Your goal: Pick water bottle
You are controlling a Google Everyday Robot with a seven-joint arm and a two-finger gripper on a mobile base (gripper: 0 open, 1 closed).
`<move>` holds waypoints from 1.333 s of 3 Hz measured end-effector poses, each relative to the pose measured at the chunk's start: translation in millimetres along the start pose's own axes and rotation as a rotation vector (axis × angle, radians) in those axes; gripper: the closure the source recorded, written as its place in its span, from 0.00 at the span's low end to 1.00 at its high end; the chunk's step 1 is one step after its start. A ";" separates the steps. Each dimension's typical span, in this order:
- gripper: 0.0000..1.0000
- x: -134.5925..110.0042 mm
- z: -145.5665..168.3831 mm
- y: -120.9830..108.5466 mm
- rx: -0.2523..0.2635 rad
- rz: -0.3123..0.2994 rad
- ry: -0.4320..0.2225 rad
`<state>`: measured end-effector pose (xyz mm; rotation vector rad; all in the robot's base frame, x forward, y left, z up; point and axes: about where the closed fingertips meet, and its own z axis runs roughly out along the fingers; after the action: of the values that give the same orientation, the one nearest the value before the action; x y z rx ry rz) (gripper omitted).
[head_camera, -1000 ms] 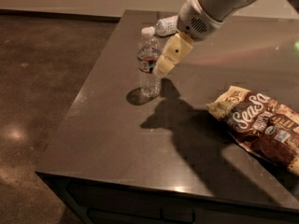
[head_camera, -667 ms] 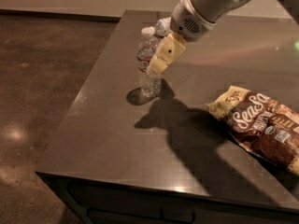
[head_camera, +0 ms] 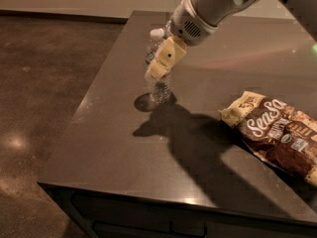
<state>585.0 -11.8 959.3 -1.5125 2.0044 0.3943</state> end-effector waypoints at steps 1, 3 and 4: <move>0.12 -2.2 8.7 0.0 -0.004 0.000 -0.003; 0.57 -1.5 5.2 -5.9 -0.002 0.003 -0.006; 0.81 -5.4 -20.6 -10.0 0.013 0.000 -0.029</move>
Offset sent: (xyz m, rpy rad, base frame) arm 0.0120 0.0025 -0.0103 0.0031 0.0036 -0.0080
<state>589.7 -22.2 979.8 -1.4910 1.9803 0.4009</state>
